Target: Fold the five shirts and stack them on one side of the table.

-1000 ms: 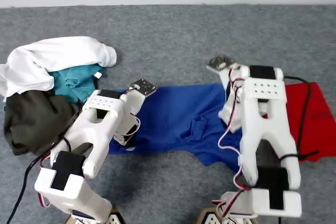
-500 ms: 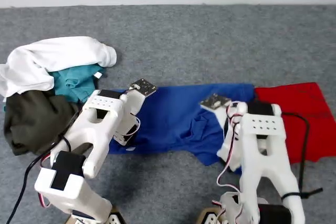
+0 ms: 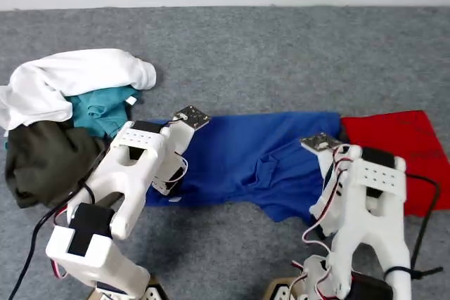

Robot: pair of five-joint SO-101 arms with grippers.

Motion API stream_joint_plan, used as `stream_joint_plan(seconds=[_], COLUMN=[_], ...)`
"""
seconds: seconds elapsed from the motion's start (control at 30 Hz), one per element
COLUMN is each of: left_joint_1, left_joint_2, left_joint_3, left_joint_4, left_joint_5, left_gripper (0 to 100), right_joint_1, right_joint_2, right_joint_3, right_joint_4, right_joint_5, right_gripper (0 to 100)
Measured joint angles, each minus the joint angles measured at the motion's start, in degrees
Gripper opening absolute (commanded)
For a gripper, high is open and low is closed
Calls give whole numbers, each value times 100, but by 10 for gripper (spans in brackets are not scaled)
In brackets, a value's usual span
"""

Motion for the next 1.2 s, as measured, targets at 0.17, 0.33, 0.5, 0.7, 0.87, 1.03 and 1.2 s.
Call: stream_joint_plan(seconds=[0.17,0.33,0.5,0.7,0.87,1.03,1.2], left_joint_1=[0,0,0,0,0,0,0], left_joint_2=[0,-9,-9,-9,-9,-9,-9], left_joint_3=[0,0,0,0,0,0,0], left_joint_4=[0,0,0,0,0,0,0], left_joint_5=[0,0,0,0,0,0,0], left_gripper=[73,73,73,73,73,73,73], right_joint_1=[0,0,0,0,0,0,0], right_joint_2=[0,0,0,-53,-70,-70,-70], right_joint_3=[730,1073,1327,1363,1055,404,-167], right_joint_4=[-1002,-1644,-2092,-1925,-1037,-70,97], right_joint_5=[0,0,0,0,281,949,1055], right_gripper=[160,65,12,10,11,11,11])
